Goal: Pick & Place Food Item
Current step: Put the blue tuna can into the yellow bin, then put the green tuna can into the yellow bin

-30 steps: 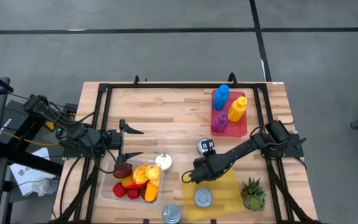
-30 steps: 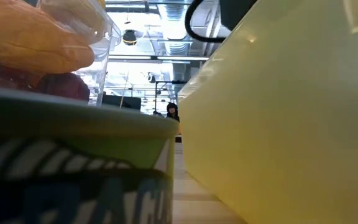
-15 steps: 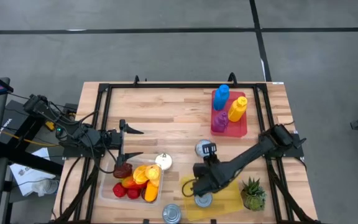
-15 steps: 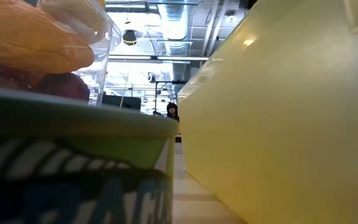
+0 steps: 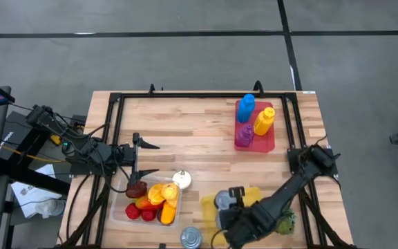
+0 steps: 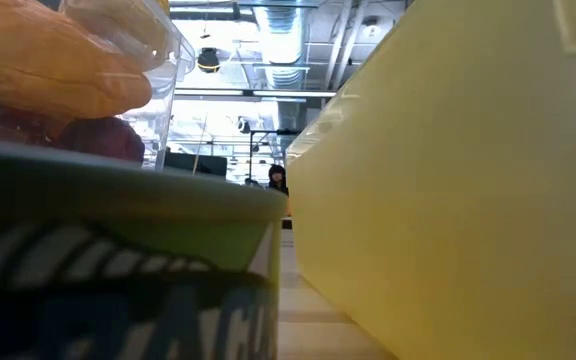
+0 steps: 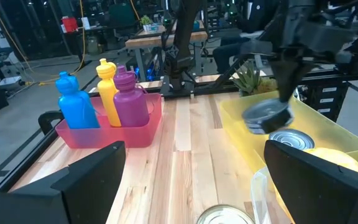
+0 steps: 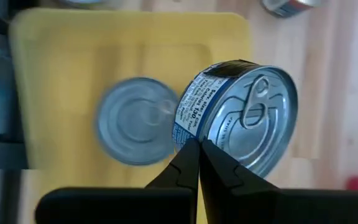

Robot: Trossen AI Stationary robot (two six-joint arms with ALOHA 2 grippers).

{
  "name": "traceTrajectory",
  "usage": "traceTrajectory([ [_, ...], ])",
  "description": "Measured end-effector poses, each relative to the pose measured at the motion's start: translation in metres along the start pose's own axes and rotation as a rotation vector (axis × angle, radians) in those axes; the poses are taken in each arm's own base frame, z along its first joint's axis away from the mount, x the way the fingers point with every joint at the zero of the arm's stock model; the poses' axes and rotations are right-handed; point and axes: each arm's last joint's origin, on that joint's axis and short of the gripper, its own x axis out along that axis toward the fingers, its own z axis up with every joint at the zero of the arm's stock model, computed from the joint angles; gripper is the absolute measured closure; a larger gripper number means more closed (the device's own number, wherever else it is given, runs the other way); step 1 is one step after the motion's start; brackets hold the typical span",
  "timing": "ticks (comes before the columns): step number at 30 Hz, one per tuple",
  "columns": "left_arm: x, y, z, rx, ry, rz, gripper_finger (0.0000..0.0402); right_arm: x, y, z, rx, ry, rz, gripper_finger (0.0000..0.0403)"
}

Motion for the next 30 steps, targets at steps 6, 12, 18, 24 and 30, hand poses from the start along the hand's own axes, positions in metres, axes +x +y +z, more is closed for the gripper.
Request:
traceTrajectory([
  [6, 0.000, 0.000, 0.000, 0.000, 0.000, -0.001, 0.0028, 0.006, 0.015, -0.001, 0.026, 0.028, 0.101, 0.0403],
  [12, 0.000, 0.000, 0.000, 0.000, 0.001, 0.000, 0.0027, 0.047, 0.026, -0.001, -0.013, 0.180, 0.154, 0.0403],
  [18, 0.000, 0.000, 0.000, 0.002, 0.004, 0.000, 0.0028, 0.056, 0.026, 0.000, -0.010, 0.200, 0.150, 0.0403],
  [24, 0.000, 0.000, -0.001, 0.005, 0.008, 0.000, 0.0028, 0.039, 0.019, 0.003, 0.058, 0.154, 0.167, 0.0375],
  [30, 0.000, 0.000, -0.001, 0.005, 0.008, 0.000, 0.0028, 0.026, 0.009, 0.014, 0.109, 0.107, 0.188, 0.0316],
])
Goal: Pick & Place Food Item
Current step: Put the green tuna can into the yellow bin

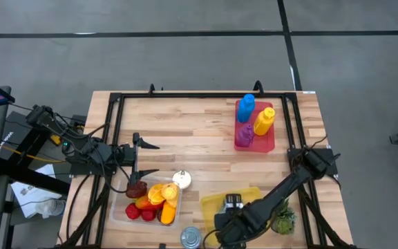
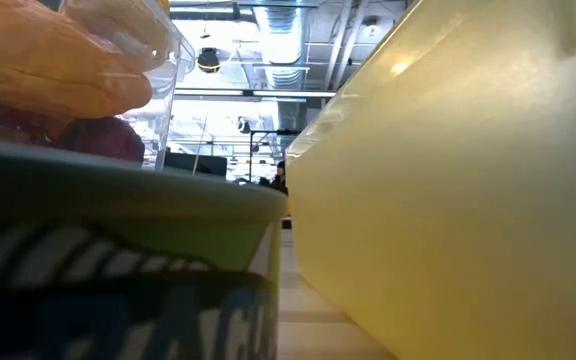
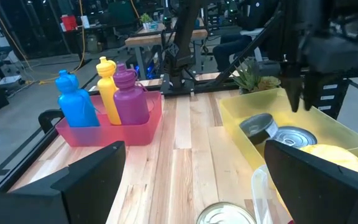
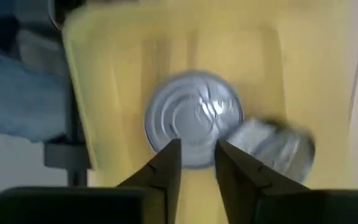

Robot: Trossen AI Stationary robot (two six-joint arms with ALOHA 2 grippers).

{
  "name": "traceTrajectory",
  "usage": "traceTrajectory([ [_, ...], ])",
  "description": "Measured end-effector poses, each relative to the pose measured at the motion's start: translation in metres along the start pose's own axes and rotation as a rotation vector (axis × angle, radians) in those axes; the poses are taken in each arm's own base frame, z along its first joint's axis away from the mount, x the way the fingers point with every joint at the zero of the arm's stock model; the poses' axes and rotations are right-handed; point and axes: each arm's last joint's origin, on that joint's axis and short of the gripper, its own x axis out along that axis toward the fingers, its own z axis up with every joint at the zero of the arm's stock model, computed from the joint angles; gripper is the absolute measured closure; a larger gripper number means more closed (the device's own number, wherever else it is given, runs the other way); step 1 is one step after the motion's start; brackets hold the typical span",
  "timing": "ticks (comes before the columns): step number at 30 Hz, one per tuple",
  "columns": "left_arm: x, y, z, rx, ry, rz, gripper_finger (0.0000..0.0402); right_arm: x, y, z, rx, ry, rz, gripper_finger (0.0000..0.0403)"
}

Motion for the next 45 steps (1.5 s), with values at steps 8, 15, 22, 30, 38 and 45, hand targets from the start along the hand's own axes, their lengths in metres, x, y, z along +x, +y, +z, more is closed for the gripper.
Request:
traceTrajectory([
  [8, 0.000, 0.000, 0.000, 0.000, 0.000, 0.000, 0.0028, -0.017, -0.002, 0.039, -0.097, -0.264, 0.141, 0.0325],
  [15, 0.000, 0.000, 0.000, 0.000, -0.001, 0.000, 0.0028, -0.003, -0.013, 0.064, -0.232, -0.374, 0.254, 0.0399],
  [22, 0.000, 0.000, 0.000, 0.000, -0.001, 0.000, 0.0028, 0.019, -0.034, 0.079, -0.269, -0.437, 0.450, 0.0403],
  [30, 0.000, 0.000, 0.000, -0.003, -0.001, -0.001, 0.0028, 0.045, -0.036, 0.081, -0.277, -0.444, 0.606, 0.0403],
  [38, 0.000, -0.001, -0.001, -0.029, 0.008, -0.022, 0.0034, 0.078, -0.037, 0.075, -0.261, -0.324, 0.505, 0.0403],
  [45, 0.001, -0.001, 0.000, -0.031, -0.005, -0.028, 0.0062, 0.086, -0.035, 0.074, -0.278, -0.300, 0.563, 0.0403],
])
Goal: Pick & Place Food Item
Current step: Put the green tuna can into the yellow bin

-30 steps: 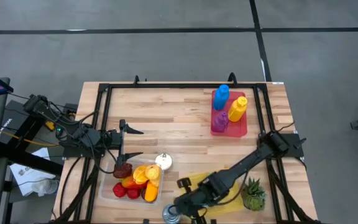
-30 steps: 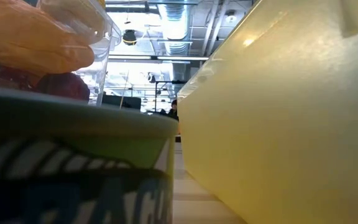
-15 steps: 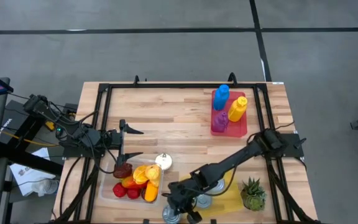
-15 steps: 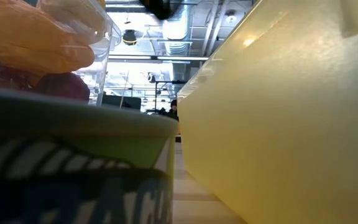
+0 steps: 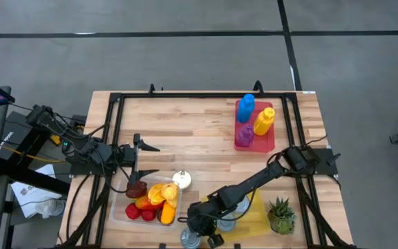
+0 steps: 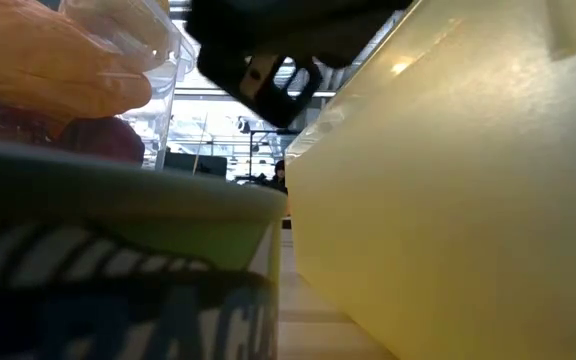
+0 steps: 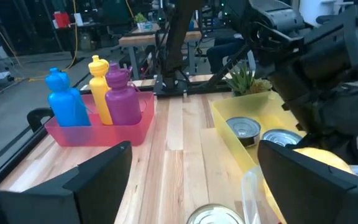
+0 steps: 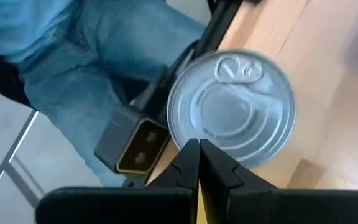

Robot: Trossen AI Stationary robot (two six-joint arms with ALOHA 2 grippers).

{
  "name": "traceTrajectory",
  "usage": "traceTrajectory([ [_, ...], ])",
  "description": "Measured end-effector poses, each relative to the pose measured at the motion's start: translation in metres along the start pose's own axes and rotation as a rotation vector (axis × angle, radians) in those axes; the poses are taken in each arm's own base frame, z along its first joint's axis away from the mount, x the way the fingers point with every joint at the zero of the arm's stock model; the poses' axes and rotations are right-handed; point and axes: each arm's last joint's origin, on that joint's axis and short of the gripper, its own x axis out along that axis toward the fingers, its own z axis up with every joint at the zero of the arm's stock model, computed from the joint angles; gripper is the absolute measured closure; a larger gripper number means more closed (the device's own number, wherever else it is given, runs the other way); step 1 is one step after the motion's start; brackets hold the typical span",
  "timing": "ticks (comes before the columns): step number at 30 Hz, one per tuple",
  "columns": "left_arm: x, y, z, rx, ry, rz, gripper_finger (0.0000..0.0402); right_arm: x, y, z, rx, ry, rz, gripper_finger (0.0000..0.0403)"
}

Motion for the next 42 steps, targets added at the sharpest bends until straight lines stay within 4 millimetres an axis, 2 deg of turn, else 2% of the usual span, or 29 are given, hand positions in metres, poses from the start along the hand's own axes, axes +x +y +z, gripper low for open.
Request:
traceTrajectory([
  [6, 0.000, 0.000, 0.000, -0.004, -0.002, 0.000, 0.0072, 0.007, -0.006, -0.003, -0.006, 0.011, -0.002, 0.0403],
  [15, 0.000, 0.000, 0.001, -0.003, -0.005, 0.000, 0.0073, 0.003, -0.015, -0.004, -0.020, 0.025, -0.046, 0.0403],
  [24, 0.000, 0.000, 0.000, 0.000, -0.004, 0.000, 0.0073, 0.026, -0.027, -0.001, 0.004, 0.091, 0.020, 0.0403],
  [30, 0.000, 0.000, 0.000, 0.002, 0.000, 0.001, 0.0073, 0.024, -0.029, 0.008, 0.013, 0.236, -0.161, 0.0403],
  [36, 0.000, 0.000, 0.000, 0.003, 0.001, 0.001, 0.0073, 0.008, -0.032, 0.020, -0.001, 0.290, -0.363, 0.0403],
  [42, 0.000, 0.000, 0.000, 0.004, 0.002, 0.001, 0.0073, -0.008, -0.044, 0.018, 0.073, 0.375, -0.531, 0.0403],
])
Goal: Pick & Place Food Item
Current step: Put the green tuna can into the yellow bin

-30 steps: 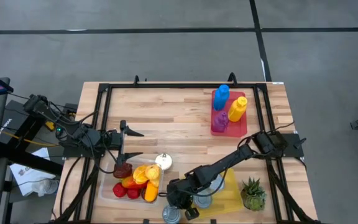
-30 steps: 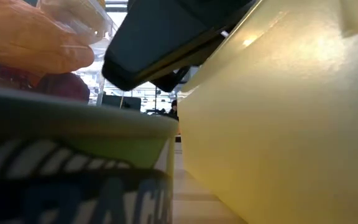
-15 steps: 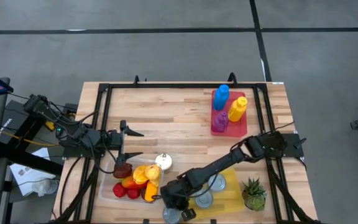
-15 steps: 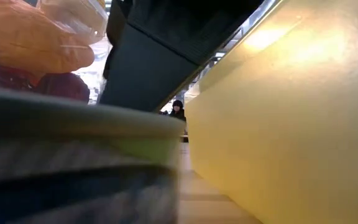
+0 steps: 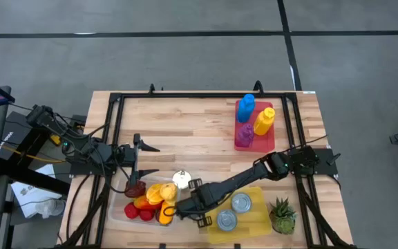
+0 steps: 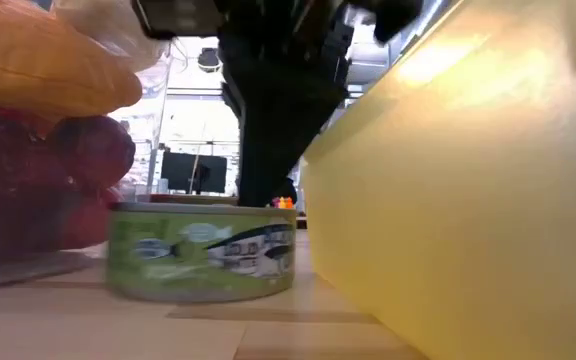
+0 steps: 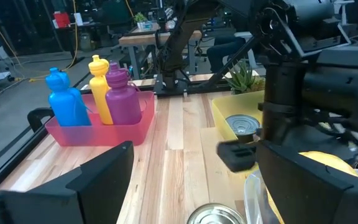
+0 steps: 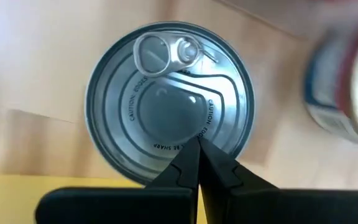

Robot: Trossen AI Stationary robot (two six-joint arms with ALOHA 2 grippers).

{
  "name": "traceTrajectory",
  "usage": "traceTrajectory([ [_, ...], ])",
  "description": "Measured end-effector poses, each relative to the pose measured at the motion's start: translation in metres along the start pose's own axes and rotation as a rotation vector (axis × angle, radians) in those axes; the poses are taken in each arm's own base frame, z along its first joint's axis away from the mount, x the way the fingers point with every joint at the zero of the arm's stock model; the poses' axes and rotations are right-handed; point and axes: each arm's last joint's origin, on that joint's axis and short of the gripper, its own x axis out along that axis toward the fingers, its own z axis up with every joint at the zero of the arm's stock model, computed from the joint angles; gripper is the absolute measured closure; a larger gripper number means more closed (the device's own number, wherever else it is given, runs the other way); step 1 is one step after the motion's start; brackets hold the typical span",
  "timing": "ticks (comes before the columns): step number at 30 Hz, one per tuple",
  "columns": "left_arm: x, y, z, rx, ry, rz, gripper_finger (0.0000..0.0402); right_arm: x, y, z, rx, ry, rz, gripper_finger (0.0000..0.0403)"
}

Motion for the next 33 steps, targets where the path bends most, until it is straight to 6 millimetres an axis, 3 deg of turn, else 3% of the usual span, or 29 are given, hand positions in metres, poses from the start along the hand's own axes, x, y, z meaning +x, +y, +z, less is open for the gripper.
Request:
traceTrajectory([
  [7, 0.000, 0.000, 0.000, 0.000, 0.000, 0.000, 0.0073, 0.000, -0.020, -0.007, 0.084, 0.081, -0.126, 0.0403],
  [24, 0.000, 0.000, 0.000, 0.002, 0.004, 0.000, 0.0073, 0.003, -0.112, -0.020, 0.220, 0.228, -0.347, 0.0403],
  [33, 0.000, 0.000, -0.003, 0.010, 0.026, 0.000, 0.0073, -0.003, -0.145, -0.031, 0.316, 0.286, -0.508, 0.0403],
])
